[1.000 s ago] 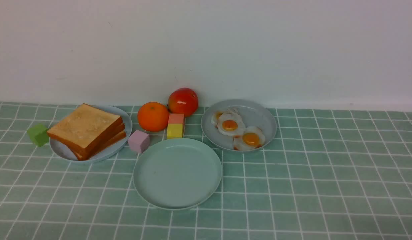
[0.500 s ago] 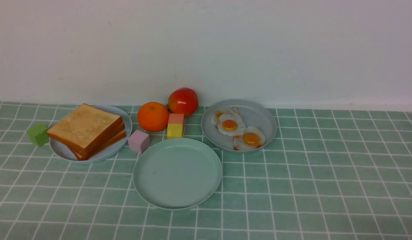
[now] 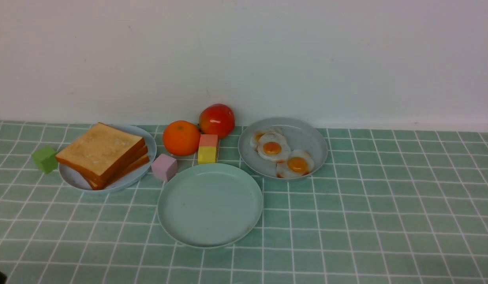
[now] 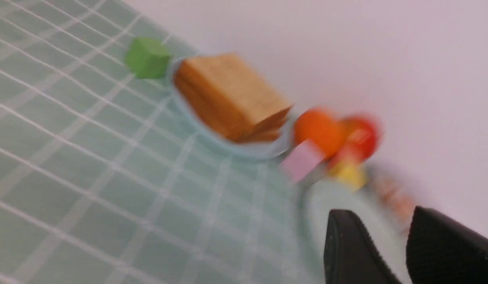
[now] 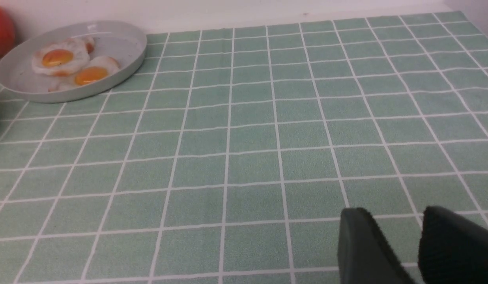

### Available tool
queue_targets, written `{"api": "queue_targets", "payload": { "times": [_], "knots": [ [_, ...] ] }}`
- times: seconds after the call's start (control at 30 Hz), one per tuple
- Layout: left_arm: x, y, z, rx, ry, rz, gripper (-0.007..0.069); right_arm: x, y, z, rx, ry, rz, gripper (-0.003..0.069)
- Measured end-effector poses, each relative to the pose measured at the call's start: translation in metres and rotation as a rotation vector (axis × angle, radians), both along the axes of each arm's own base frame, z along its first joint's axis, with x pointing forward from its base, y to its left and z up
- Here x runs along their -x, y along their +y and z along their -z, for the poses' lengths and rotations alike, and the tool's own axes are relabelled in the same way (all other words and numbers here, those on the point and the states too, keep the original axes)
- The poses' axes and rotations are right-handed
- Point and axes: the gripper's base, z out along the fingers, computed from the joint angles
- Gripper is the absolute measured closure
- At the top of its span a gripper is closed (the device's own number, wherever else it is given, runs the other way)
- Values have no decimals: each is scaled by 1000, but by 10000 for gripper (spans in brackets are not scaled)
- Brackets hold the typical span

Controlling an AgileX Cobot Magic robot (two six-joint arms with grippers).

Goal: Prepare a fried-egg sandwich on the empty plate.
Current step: Use the left arm to grab a slice of bread

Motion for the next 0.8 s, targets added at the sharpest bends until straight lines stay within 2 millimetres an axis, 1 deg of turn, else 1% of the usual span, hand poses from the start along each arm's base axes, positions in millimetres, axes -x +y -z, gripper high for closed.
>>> {"api": "queue_targets", "payload": {
  "times": [0.07,0.13,0.2,0.23,0.27,0.3,0.33,0.37,0.43,0.47,0.5,0.53,0.6,0.63,0.67,0.7,0.73,0.77,0.8],
  "knots": [
    [0,1,-4,108,-46,-12,387,0,0,0,0,0,0,420],
    [0,2,-8,144,-79,-22,387,0,0,0,0,0,0,420],
    [1,3,-15,212,-131,-30,403,0,0,0,0,0,0,420],
    [1,3,-15,215,-130,-30,405,0,0,0,0,0,0,420],
    [2,2,-24,209,-145,-15,435,0,0,0,0,0,0,420],
    [3,1,-38,154,-159,3,477,0,0,0,0,0,0,420],
    [2,0,-44,118,-151,14,499,0,0,0,0,0,0,420],
    [2,-1,-57,37,-134,35,545,0,0,0,1,0,0,420],
    [-6,-5,-75,-93,-45,82,618,0,0,0,10,-1,1,420],
    [-12,-7,-80,-140,20,106,638,0,-1,0,18,-5,1,420],
    [-16,-9,-87,-183,67,132,638,0,-1,-1,19,-11,2,420],
    [-23,-12,-92,-235,151,171,638,-1,0,-1,9,-19,3,420],
    [-39,-18,-101,-325,317,253,638,-1,1,-3,-79,-51,9,420],
    [-54,-24,-107,-389,451,322,638,-2,3,-6,-181,-89,16,420],
    [-61,-27,-107,-428,532,367,638,-3,4,-9,-257,-124,21,420],
    [-63,-28,-109,-428,535,369,638,-3,4,-9,-257,-124,21,420],
    [-77,-34,-108,-475,645,437,638,-4,5,-15,-380,-187,27,420],
    [-77,-34,-110,-479,644,439,638,-4,5,-15,-391,-194,28,420],
    [-91,-41,-110,-513,703,494,638,-4,5,-20,-464,-241,32,420]
  ]
}}
